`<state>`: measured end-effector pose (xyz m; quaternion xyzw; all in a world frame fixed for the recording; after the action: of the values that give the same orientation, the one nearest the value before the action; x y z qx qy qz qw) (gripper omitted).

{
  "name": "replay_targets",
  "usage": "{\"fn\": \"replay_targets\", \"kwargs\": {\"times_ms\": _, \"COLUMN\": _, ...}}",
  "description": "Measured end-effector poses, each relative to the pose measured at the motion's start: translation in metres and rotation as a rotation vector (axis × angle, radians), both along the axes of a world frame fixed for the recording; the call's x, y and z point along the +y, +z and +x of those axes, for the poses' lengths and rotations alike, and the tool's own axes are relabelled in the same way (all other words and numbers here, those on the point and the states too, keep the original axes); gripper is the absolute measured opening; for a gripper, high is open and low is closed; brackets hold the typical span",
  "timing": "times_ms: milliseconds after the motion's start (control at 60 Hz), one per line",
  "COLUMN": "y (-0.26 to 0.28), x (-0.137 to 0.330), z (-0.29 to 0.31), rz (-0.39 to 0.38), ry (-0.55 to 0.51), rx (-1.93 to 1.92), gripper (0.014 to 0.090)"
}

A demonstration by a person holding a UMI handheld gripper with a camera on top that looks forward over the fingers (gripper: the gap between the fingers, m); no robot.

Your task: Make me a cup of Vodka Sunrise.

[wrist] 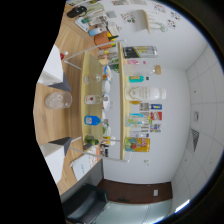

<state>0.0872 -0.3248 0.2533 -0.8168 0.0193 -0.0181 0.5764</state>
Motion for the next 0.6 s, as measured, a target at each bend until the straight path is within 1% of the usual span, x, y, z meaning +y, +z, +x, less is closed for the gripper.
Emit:
{"fn": "replay_targets", "kwargs": {"times_ms": 100, "y": 0.044, "x": 0.023, "z": 0.028, "rz": 0.07, "ry": -0.008, "rx": 0.004, "gripper": 0.0863}}
{"fn": "replay_targets", "kwargs": {"times_ms": 200, "y": 0.081, "x": 0.049, "z": 0.055, "rz": 0.113, "ry": -0.01, "rx": -0.022, "gripper": 0.0867}}
{"fn": "replay_targets", "kwargs": {"times_ms": 267, "y": 0.102, "x": 0.071, "z": 0.075, "rz": 0.154, "ry": -0.023, "rx": -0.016, "gripper": 0.0863}}
{"fn": "replay_targets", "kwargs": {"times_ms": 367, "y": 0.123, "x": 0.105, "z": 0.099, "rz": 0.194, "ry": -0.032, "rx": 0.01, "gripper": 0.0865}}
{"fn": "replay_targets", "kwargs": {"times_ms": 450, "y": 0.131, "x": 0.132, "z": 0.112, "rz": 0.202, "ry": -0.033, "rx": 0.014, "gripper": 0.0851}}
{"fn": "replay_targets", "kwargs": {"times_ms": 600, "y": 0.132, "x": 0.176, "z": 0.126, "rz": 0.189, "ry": -0.016, "rx": 0.03, "gripper": 0.0839}}
